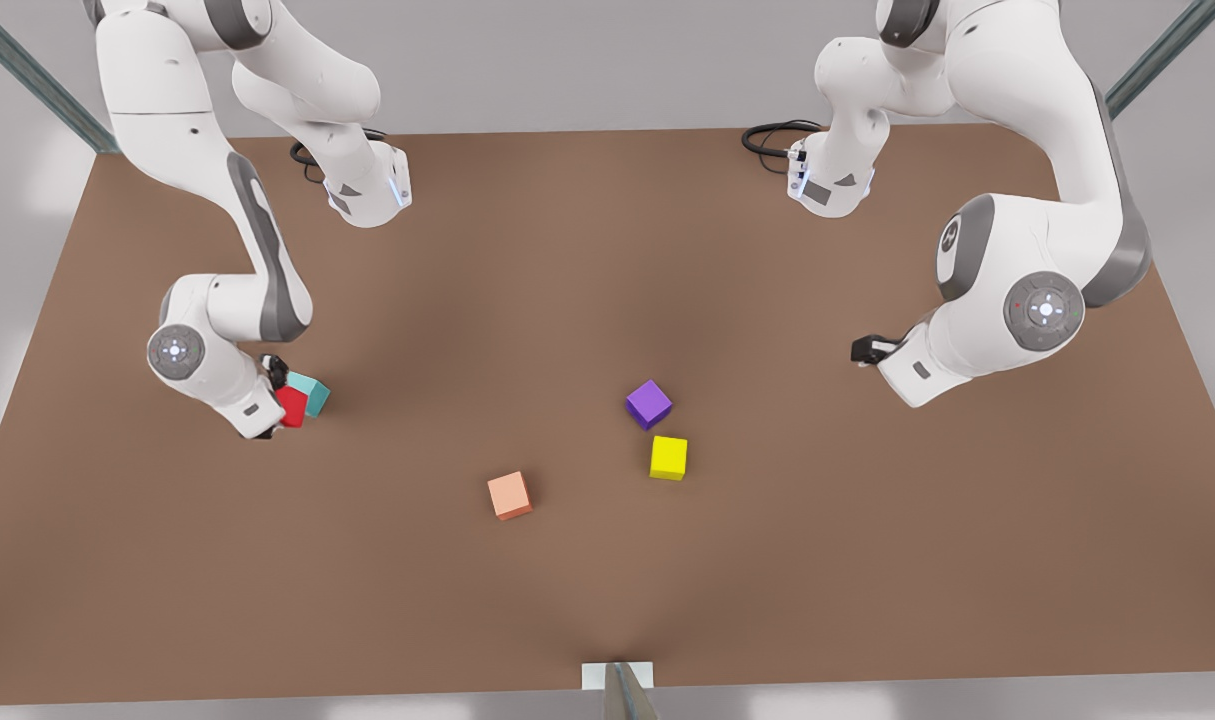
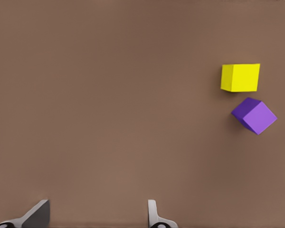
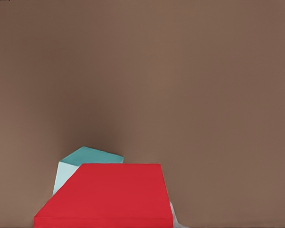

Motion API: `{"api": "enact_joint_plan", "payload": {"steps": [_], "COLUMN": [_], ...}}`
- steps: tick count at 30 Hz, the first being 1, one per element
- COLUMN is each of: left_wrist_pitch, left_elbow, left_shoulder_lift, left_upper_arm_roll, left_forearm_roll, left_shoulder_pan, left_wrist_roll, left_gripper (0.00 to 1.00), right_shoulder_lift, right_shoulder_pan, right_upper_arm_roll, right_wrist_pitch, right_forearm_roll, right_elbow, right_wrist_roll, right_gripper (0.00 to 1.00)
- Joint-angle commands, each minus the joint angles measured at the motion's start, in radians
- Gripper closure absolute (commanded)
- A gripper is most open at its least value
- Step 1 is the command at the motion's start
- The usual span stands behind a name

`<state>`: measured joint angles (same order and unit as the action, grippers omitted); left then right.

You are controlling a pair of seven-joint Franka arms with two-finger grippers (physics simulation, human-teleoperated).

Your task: Pick up red wooden cube and pass to hand red wooden cube and place in blue wooden cube

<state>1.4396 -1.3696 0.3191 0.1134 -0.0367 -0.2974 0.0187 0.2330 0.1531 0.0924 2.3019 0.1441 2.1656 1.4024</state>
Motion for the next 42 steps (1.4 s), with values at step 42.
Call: {"api": "enact_joint_plan", "payload": {"steps": [42], "left_wrist_pitch": [-0.021], "left_elbow": [0.003], "left_shoulder_lift": [0.035], "left_upper_arm_roll": [0.0], "left_forearm_roll": [-0.025], "left_shoulder_pan": [-0.032], "left_wrist_roll": [0.156], "left_gripper": [0.0], "right_shoulder_lift": [-0.087], "right_shoulder_pan": [0.042], "right_upper_arm_roll": [0.018], "right_wrist_pitch": [0.09], "right_forearm_roll": [-0.109], "right_elbow": [0.214], "right_wrist_roll": [-0.298], "right_gripper": [0.0]}}
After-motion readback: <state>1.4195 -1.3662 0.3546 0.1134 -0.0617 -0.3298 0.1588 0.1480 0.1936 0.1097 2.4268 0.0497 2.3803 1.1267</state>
